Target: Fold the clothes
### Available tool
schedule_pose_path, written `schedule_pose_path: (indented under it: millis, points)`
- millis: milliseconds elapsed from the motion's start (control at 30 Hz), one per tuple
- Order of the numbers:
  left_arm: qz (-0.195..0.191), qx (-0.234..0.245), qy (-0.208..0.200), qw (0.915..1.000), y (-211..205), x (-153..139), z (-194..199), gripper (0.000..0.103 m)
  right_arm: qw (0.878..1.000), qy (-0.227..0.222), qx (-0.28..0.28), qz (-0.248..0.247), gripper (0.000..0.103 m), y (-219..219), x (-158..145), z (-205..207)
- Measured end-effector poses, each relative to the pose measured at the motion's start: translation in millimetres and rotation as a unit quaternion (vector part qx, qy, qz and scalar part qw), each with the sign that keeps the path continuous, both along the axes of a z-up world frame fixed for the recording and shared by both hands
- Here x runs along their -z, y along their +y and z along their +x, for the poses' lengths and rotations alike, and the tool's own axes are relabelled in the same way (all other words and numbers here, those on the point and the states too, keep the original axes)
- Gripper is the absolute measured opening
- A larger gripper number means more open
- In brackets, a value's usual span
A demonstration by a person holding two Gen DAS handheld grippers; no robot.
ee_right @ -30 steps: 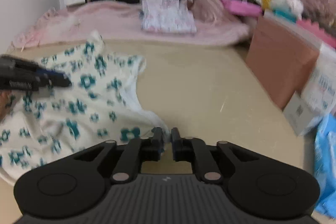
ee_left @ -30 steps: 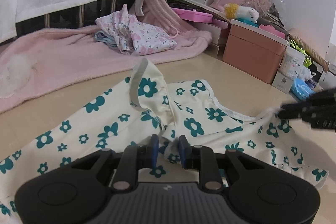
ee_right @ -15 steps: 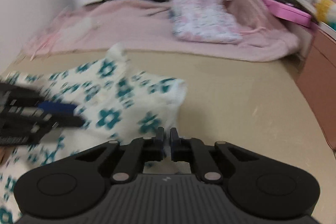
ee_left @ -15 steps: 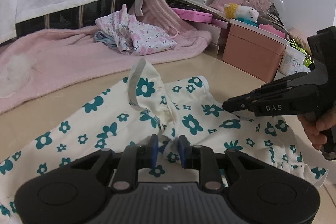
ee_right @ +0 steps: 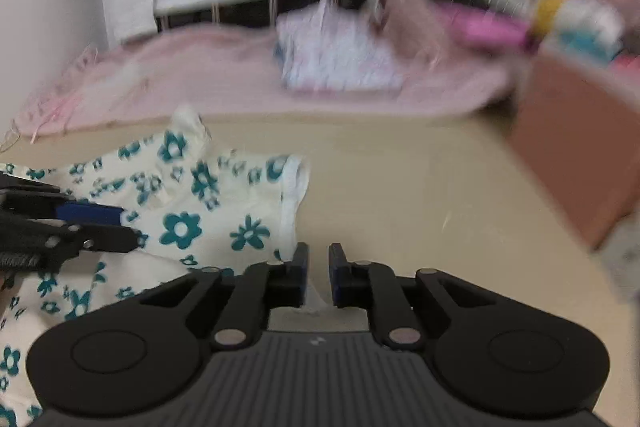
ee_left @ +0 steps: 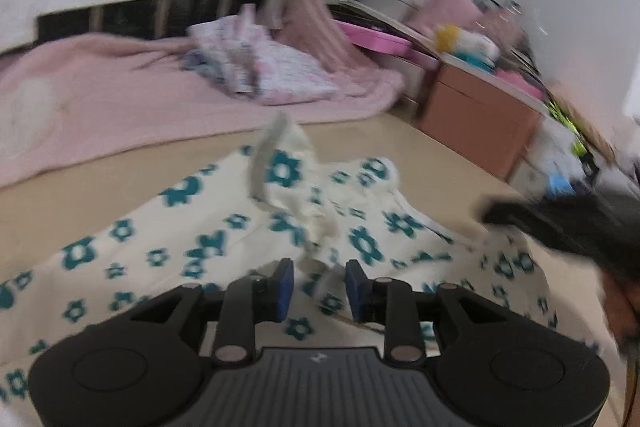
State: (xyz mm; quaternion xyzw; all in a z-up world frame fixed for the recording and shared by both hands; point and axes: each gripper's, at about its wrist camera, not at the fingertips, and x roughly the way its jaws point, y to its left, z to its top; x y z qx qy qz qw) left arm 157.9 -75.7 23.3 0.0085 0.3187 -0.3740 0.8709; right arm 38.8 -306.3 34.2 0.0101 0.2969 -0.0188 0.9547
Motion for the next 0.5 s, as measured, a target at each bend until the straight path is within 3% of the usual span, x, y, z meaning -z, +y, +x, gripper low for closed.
schedule_pose_path:
  millis: [100, 200, 267, 300, 400, 500]
  points:
    - [-0.005, -0.018, -0.017, 0.9997, 13, -33, -10, 0.029, 1.0, 0.003, -0.021, 0.018, 0.012, 9, 4, -31]
    - [0.031, -0.017, -0.062, 0.9974, 31, -78, -49, 0.031, 0.999, 0.026, -0.02, 0.026, 0.012, 13, 16, -50]
    - [0.054, -0.028, -0.082, 0.9948, 52, -91, -89, 0.042, 0.999, 0.034, -0.021, 0.031, 0.012, 14, 21, -61]
    - [0.062, -0.039, -0.085, 0.9937, 66, -92, -111, 0.05, 0.999, 0.032, -0.023, 0.033, 0.012, 13, 22, -66]
    - [0.107, -0.074, -0.098, 0.9866, 96, -71, -182, 0.05, 0.999, 0.029, -0.023, 0.033, 0.012, 15, 23, -78]
    - [0.135, -0.064, -0.126, 0.9807, 120, -36, -244, 0.05, 1.0, 0.026, -0.016, -0.005, 0.011, 29, 23, -92]
